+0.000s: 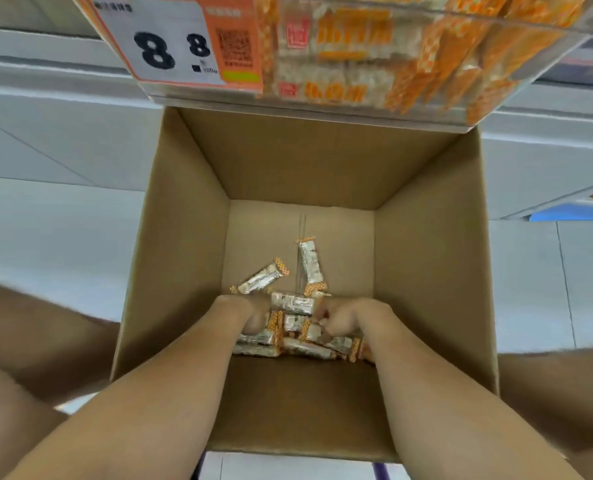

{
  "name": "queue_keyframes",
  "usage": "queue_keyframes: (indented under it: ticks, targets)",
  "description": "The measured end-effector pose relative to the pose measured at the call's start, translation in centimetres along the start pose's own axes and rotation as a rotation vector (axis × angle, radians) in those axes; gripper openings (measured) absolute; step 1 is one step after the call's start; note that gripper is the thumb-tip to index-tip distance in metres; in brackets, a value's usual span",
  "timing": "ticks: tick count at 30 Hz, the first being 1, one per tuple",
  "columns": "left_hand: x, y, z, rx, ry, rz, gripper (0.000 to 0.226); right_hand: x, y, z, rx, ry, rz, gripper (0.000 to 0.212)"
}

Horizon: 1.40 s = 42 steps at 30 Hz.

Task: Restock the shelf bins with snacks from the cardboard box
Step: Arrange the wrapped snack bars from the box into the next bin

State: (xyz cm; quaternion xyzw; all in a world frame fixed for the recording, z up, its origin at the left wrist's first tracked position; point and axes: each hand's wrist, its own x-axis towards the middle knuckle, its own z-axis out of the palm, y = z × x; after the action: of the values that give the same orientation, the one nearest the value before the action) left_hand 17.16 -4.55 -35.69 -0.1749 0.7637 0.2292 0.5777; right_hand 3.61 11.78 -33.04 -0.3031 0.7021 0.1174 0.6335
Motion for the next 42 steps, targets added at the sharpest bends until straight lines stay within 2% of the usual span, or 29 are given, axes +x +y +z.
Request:
queue_keyframes:
  ticks: [4, 7, 9, 12, 15, 16, 17, 18, 20, 21, 24, 27, 29, 34, 37, 41, 42]
  targets:
    - [0.4, -0.6, 0.4, -0.043, 0.042, 0.012, 0.068, 0.8, 1.1, 0.1, -0.020, -0.068, 0.031, 0.075]
    - [0.3, -0.3, 0.2, -0.060, 0.026, 0.011, 0.082, 1.5, 1.2, 0.7, -0.050, -0.109, 0.046, 0.075]
    - [0.0, -0.2, -0.1, -0.069, -0.003, 0.024, 0.073, 1.9, 1.2, 1.0, -0.078, -0.080, 0.039, 0.059]
    - [-0.6, -0.2, -0.1, -0.027, -0.024, 0.024, 0.056, 1.4, 0.9, 0.5, 0.003, 0.030, 0.016, 0.015]
    - [-1.5, -0.3, -0.2, -0.060, -0.028, 0.009, 0.053, 0.0, 0.3, -0.9, 0.285, 0.156, 0.005, 0.007]
    - [-1.9, -0.4, -0.7, -0.075, -0.009, 0.013, 0.048, -0.7, 0.2, -1.4, 0.369, 0.193, 0.001, 0.017]
    - [-2.3, -0.3, -1.2, -0.093, 0.021, 0.033, 0.041, -1.4, 0.0, -1.9, 0.434, 0.225, -0.010, 0.022]
    - [-3.0, -0.3, -1.9, -0.104, 0.065, 0.059, 0.032, -2.2, -0.2, -2.2, 0.502, 0.252, -0.030, 0.019]
    - [-4.5, -0.2, -3.5, -0.146, 0.166, 0.108, 0.022, -4.0, -0.6, -2.9, 0.600, 0.295, -0.074, 0.043]
    - [-5.3, -0.2, -4.2, -0.173, 0.195, 0.123, 0.024, -4.8, -0.7, -3.3, 0.619, 0.291, -0.101, 0.048]
    - [-9.1, 0.3, -6.2, -0.146, 0.251, 0.179, 0.029, -7.6, -1.9, -5.3, 0.624, 0.295, -0.210, 0.028]
    - [-13.4, 1.0, -8.0, -0.108, 0.335, 0.283, 0.036, -10.9, -2.7, -7.9, 0.639, 0.390, -0.278, 0.031]
    - [-16.3, 1.2, -9.2, -0.101, 0.414, 0.356, 0.041, -13.5, -3.0, -9.2, 0.609, 0.412, -0.346, 0.019]
    - [-23.1, 1.5, -11.5, 0.037, 0.580, 0.406, 0.020, -20.1, -4.8, -11.4, 0.400, 0.540, -0.442, 0.016]
    - [-26.7, 1.4, -12.1, 0.008, 0.737, 0.484, 0.036, -23.3, -6.5, -12.3, 0.242, 0.637, -0.461, 0.022]
    - [-28.6, 1.0, -11.4, -0.295, 1.020, 0.661, 0.060, -26.1, -7.8, -12.4, 0.167, 0.771, -0.518, 0.024]
    - [-28.6, 0.9, -11.2, -0.372, 1.077, 0.675, 0.062, -26.4, -7.9, -12.2, 0.183, 0.805, -0.554, 0.019]
